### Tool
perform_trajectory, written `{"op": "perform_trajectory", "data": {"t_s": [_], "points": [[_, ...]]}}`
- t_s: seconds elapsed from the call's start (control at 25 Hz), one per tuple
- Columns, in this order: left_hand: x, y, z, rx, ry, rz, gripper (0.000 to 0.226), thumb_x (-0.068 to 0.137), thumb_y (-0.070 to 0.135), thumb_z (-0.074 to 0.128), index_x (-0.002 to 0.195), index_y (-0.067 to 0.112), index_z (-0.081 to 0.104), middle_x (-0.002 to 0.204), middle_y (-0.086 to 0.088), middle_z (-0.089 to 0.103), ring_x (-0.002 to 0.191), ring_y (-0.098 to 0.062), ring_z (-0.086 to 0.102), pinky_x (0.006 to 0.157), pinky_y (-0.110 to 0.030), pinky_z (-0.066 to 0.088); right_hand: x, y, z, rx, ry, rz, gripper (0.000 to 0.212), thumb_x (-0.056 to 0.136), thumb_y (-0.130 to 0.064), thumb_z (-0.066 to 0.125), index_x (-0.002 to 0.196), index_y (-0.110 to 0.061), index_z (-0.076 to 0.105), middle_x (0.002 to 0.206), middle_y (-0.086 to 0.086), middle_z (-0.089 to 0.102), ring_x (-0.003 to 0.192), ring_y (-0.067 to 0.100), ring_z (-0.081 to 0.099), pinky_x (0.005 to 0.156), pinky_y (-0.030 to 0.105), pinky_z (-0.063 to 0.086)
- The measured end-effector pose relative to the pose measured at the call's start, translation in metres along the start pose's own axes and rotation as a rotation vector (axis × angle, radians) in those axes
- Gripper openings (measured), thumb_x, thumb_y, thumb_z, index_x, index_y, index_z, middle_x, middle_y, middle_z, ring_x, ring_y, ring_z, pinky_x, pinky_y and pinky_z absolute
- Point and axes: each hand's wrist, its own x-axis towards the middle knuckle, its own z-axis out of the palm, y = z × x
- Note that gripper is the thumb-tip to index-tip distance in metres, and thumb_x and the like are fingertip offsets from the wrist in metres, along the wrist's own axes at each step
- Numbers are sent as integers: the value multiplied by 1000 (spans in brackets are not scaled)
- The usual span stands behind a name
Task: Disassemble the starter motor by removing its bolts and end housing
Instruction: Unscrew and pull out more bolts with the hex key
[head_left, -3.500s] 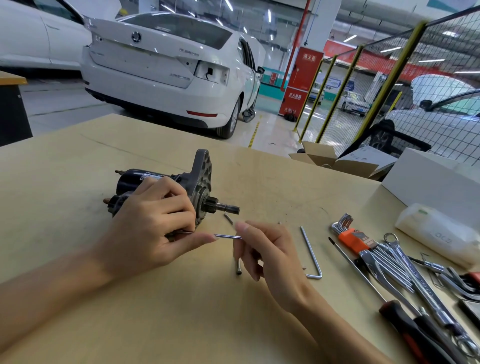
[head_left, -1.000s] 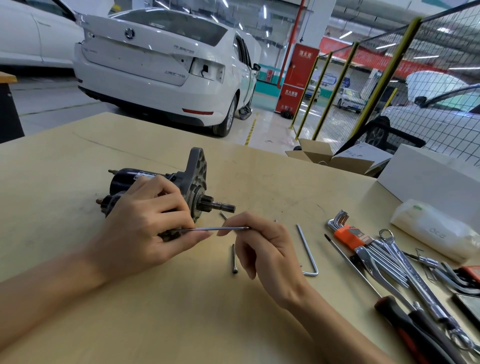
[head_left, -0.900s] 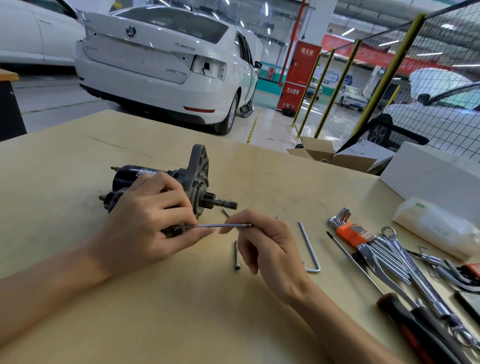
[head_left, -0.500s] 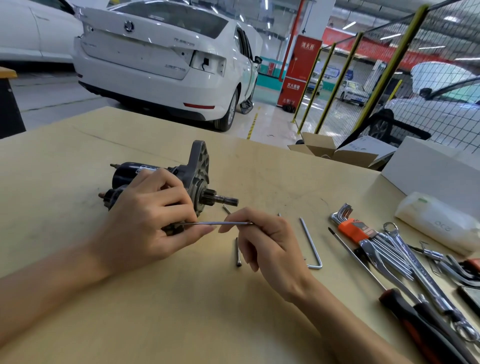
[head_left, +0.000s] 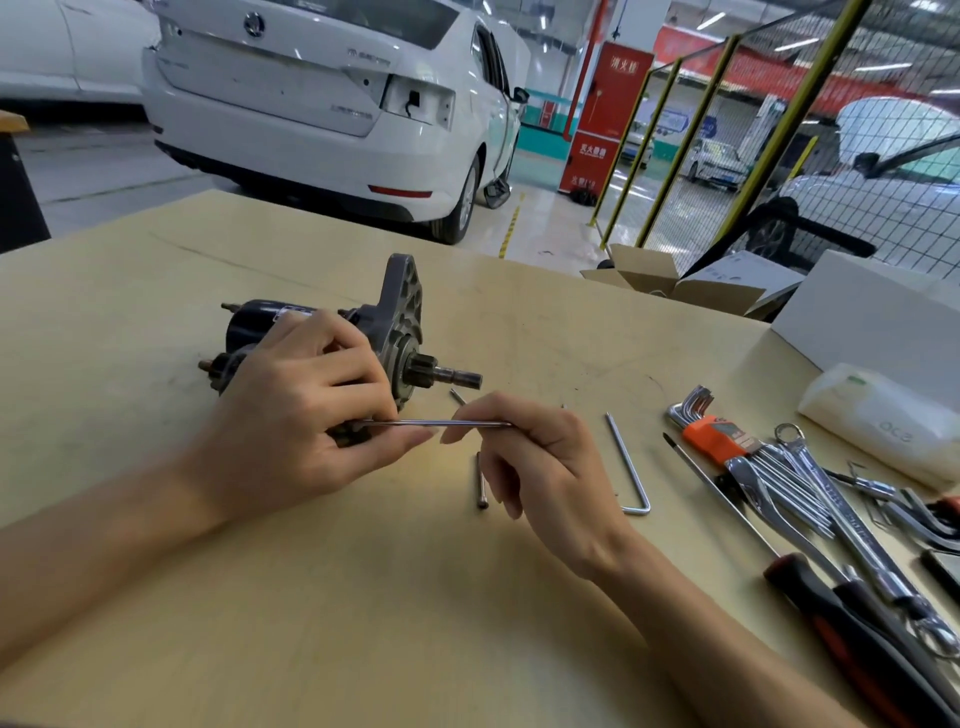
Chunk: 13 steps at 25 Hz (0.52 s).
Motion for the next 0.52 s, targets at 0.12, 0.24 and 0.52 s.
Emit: {"op": "perform_trajectory", "data": {"t_s": [0.12,0.24,0.52], "points": [[-1,0,0,5,-7,0,37,89,44,67,66,16,70,73,9,65,86,-18,52,81,-34,35,-1,1,1,-20,1,-15,33,87,-11,39,84,-23,69,46,-3,45,43,8,39,50,23,33],[0,0,-1,-4,-10,6,37,89,44,67,66,15,71,73,8,65,86,-18,52,79,-35,36,-1,1,0,-28,5,-20,33,87,-11,39,83,-24,69,45,-4,44,43,8,40,51,23,33],[1,1,0,-16,18,18,43,93,43,60,62,14,69,71,8,65,85,-19,53,77,-36,36,-3,-2,3,-97,91,-15,25,96,-16,43,100,-23,67,48,7,42,43,6,39,48,18,35]]}}
